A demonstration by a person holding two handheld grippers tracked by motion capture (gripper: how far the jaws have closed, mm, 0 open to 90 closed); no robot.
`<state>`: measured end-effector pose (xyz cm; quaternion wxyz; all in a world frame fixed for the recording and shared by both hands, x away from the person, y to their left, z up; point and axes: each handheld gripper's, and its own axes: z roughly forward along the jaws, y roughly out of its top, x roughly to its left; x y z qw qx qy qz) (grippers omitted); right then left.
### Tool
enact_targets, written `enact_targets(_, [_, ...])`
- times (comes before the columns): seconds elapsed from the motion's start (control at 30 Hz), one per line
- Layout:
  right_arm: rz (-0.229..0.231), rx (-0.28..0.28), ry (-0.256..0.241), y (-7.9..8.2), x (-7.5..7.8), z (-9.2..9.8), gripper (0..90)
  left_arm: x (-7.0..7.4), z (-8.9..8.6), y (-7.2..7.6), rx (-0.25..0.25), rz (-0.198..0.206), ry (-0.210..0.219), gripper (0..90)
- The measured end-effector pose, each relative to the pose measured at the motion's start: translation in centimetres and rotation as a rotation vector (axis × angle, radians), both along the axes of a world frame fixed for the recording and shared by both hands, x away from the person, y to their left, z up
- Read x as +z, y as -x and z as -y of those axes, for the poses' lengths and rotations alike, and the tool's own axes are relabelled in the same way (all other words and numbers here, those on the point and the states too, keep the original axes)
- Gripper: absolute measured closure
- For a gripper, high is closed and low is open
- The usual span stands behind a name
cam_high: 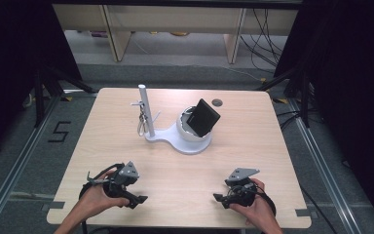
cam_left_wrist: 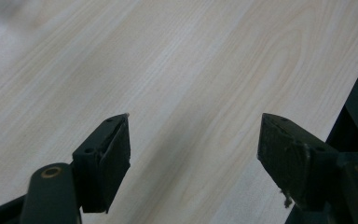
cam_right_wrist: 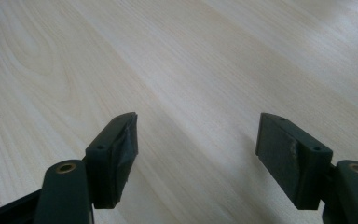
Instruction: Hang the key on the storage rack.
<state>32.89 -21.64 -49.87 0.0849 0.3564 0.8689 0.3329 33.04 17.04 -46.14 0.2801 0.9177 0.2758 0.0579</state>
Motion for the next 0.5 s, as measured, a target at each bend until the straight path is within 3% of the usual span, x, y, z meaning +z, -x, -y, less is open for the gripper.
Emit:
enact_targets(0.07, [0.028, 0.006, -0.004, -0.1, -0.1, 0.0, 30.2, -0.5, 0.0, 0.5, 0.003, 0.002, 0.008, 25.1])
enact_targets(0.3, [0.015, 0.007, 0.006, -0.1, 0.0, -0.1, 28.2, -1.9, 0.3, 2.2, -0.028, -0.008, 0.003, 23.4])
enact_targets(0.4, [0.020, 0.007, 0.006, -0.1, 0.0, -0.1, 26.1, -2.4, 0.4, 2.6, -0.025, -0.005, 0.006, 22.9])
enact_targets(0.43, [0.012, -0.015, -0.016, 0.1, -0.1, -0.3, 26.1, -2.6, 0.5, 2.9, -0.002, -0.001, 0.030, 22.9])
enact_targets(0.5, [0.017, -0.013, -0.011, 0.1, -0.1, -0.3, 26.1, -2.8, 0.5, 3.1, -0.012, 0.000, 0.022, 22.5])
